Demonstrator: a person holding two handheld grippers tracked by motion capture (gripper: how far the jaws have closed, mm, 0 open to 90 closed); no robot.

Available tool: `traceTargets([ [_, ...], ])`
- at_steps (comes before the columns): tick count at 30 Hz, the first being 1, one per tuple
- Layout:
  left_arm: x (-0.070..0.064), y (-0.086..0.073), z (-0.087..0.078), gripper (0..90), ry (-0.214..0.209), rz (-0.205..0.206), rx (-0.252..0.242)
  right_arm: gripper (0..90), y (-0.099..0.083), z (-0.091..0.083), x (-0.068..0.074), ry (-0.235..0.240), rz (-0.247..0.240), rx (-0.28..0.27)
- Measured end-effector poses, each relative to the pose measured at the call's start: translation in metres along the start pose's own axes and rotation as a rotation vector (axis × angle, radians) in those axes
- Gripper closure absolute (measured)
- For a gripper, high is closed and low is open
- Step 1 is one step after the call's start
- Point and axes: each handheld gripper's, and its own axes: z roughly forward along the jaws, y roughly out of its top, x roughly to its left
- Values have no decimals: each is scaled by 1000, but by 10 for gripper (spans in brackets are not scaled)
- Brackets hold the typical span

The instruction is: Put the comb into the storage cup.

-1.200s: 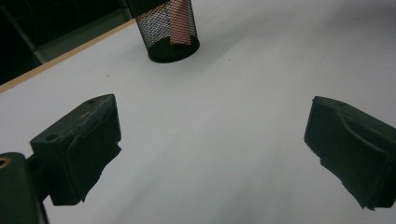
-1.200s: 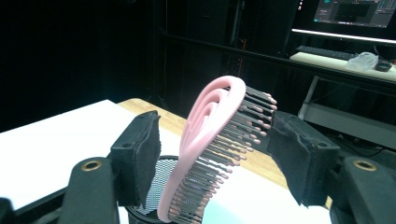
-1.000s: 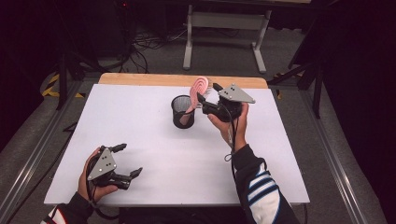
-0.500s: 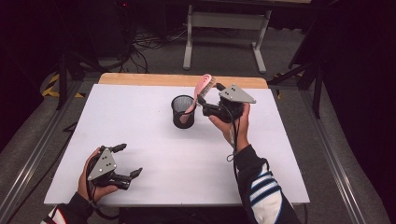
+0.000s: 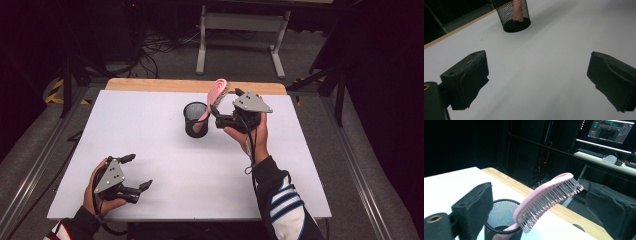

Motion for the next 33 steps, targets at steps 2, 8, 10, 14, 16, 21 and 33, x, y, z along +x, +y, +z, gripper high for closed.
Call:
traceTargets([
  [2,0,0,0,48,0,2,0,59,0,-1,0,-2,-1,-1],
  [8,0,0,0,48,0,3,1,36,0,-2,3,9,-21,1],
  [10,0,0,0,48,0,4,1,36,0,-3,3,8,-27,-1],
  [14,0,0,0,48,1,3,0,35,2,-5,6,7,-40,-6],
  [16,0,0,0,48,2,5,4,35,3,-6,7,8,-47,-7],
  [21,-1,0,1,48,2,4,4,35,4,-10,11,10,-72,-11],
  [33,-1,1,1,48,8,4,5,40,-2,-22,18,10,-101,-28],
])
